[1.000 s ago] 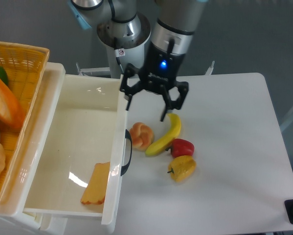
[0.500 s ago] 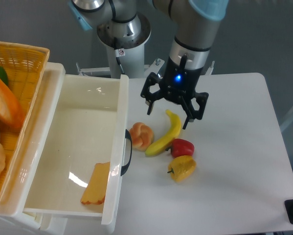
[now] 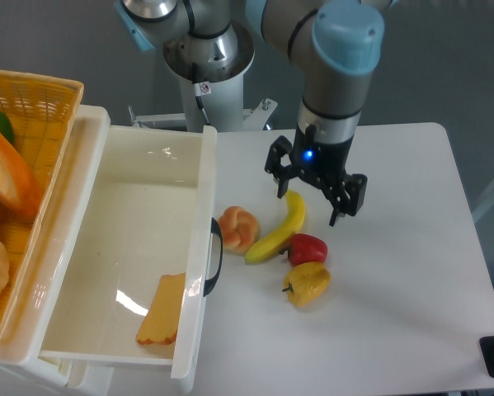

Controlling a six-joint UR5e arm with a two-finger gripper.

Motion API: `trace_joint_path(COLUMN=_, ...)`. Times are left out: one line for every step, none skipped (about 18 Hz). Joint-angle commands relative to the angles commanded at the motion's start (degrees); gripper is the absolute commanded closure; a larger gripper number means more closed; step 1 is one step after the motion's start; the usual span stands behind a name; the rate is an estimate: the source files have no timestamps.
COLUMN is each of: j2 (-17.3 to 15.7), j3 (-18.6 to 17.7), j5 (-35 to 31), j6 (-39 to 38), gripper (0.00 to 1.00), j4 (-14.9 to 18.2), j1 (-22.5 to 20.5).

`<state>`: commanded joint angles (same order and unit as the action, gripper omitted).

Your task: Place the bread slice in the upper white drawer

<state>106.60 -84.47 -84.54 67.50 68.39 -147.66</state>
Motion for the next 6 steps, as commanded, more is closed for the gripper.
trace_joint_path(j2=0.62, j3=0.26, j5=-1.49, j6=0.0, gripper=0.0, j4=-0.8, j1=0.35)
trace_joint_path(j2=0.97, j3=0.44, j5=-2.98, j6=0.0, gripper=0.0, j4=-0.89, j1=0.62)
trace_joint_path(j2=1.5, j3=0.53, j5=-4.13, j6=0.26, gripper=0.0, j4=-0.89, j1=0.7)
trace_joint_path(j2=2.03, j3=0.62, j5=-4.49, j6=0.35, gripper=0.0, j4=-0.98, j1=0.79)
trace_joint_path(j2=2.38, j3=0.62, j5=-4.49, j6=0.44, gripper=0.0, j4=-1.24, j1=0.79)
trace_joint_path(j2=2.9, j3=0.62, j5=-4.49, j6=0.44, gripper=0.0, j4=-1.42, j1=0.71)
